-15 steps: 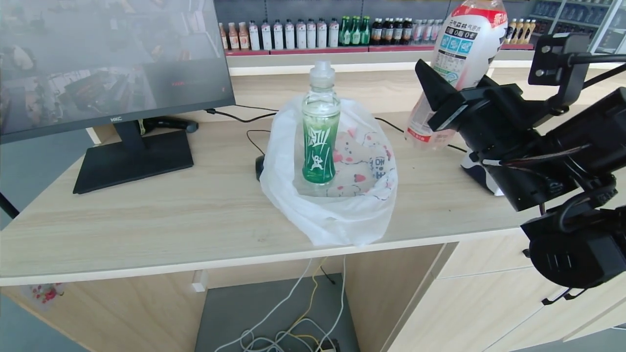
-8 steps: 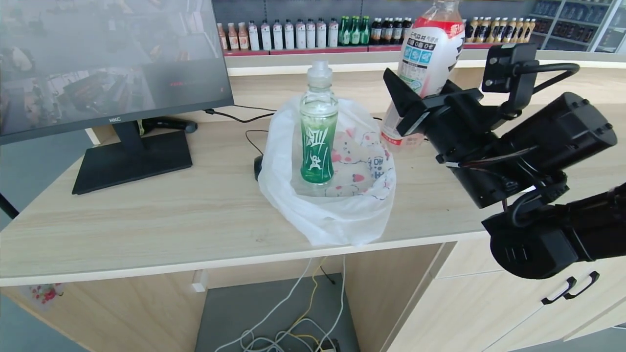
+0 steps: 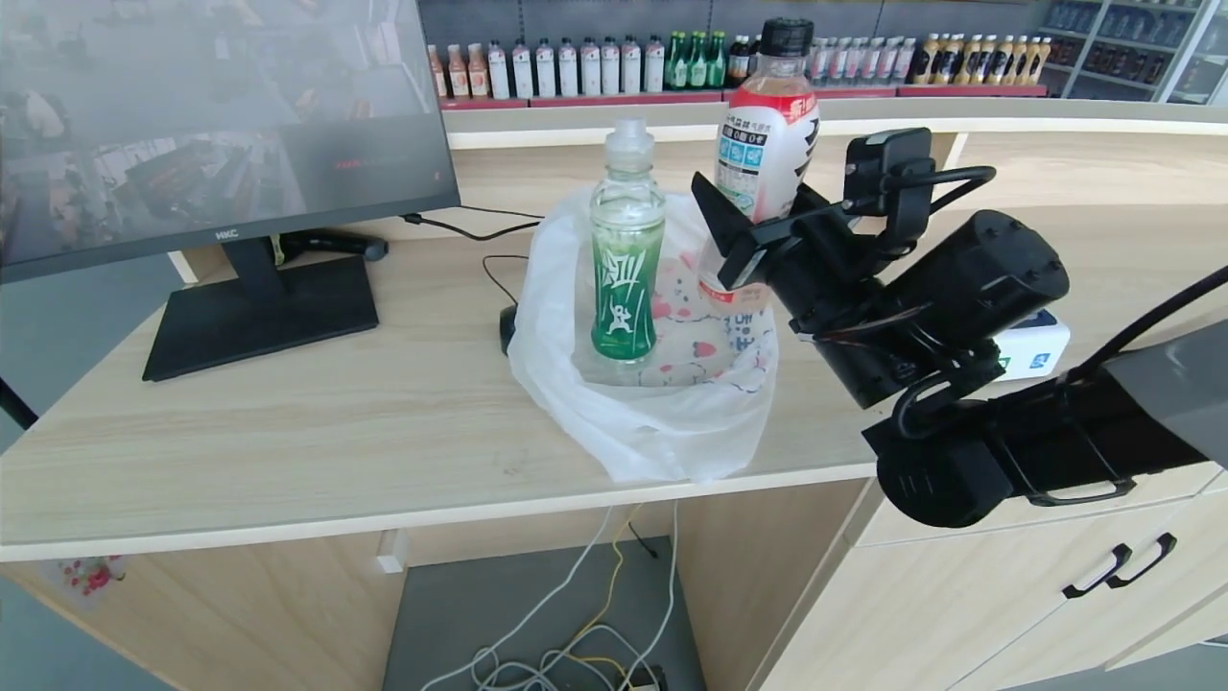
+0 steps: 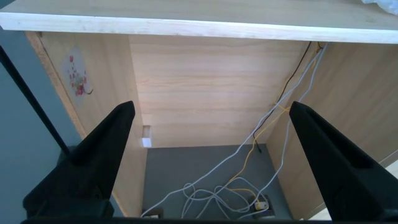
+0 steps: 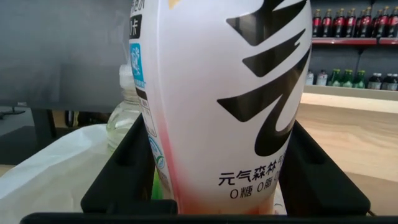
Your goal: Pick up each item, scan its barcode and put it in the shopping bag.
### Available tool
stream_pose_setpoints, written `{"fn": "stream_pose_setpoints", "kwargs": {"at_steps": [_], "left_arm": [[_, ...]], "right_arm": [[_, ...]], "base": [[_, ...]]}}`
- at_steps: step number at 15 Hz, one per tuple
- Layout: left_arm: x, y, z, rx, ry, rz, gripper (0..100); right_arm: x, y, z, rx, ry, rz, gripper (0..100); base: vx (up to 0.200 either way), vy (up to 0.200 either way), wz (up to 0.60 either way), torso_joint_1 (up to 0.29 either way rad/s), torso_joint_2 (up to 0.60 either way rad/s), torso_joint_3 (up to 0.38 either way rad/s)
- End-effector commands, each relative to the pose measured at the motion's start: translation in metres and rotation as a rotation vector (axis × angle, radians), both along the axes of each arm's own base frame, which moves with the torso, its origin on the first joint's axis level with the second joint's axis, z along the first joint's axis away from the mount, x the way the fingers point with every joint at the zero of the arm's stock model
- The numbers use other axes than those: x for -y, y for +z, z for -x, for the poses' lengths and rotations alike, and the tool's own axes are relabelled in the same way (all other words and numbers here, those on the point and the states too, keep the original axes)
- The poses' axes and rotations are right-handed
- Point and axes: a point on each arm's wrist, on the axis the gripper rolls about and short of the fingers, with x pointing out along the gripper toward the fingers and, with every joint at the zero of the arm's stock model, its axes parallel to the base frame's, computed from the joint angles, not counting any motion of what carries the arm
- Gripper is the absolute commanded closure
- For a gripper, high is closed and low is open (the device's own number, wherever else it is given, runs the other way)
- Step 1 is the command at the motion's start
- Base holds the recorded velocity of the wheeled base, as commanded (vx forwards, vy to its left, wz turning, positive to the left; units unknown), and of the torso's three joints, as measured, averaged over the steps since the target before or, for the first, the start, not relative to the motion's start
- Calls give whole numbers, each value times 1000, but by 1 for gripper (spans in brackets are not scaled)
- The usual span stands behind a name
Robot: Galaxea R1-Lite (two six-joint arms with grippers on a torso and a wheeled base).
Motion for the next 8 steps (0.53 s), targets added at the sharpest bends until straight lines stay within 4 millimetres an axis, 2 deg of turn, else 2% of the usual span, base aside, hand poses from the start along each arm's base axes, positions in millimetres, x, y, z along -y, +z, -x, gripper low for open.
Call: {"fn": "stream_pose_setpoints", "kwargs": {"at_steps": [1,8], "left_arm": [[0,0,0,0,0,0,0],[0,0,0,0,0,0,0]], "right_arm": [[-6,-10,-11,-12,-3,6,100],[-12,-26,-33,-24,-18,11,100]], "base": [[0,0,0,0,0,0],[0,0,0,0,0,0]]}}
